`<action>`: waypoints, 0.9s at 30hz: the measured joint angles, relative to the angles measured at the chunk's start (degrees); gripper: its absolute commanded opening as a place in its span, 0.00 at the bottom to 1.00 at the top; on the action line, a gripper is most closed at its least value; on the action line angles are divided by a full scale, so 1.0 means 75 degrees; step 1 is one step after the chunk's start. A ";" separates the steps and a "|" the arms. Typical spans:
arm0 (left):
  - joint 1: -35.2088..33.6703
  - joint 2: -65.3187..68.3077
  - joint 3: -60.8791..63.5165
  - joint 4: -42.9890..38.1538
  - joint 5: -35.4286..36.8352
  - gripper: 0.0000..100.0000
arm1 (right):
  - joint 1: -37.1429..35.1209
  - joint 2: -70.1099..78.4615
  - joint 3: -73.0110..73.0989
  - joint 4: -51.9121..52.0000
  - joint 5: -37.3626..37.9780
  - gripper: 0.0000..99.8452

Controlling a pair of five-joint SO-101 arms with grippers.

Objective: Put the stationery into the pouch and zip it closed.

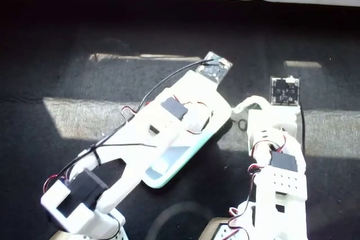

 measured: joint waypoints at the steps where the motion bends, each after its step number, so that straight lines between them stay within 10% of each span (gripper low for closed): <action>1: 0.0117 -0.0117 0.0012 0.0082 0.0000 0.12 | 0.0070 0.0000 0.0000 0.0000 0.0023 0.01; 14: 0.0867 0.1641 0.0328 -0.2168 0.0633 0.19 | 0.0316 -0.1301 0.0000 0.0539 0.0047 0.01; 27: 0.1453 0.2415 -0.0856 -0.1348 0.0785 0.19 | 0.0316 -0.1582 0.0012 0.0879 0.0059 0.01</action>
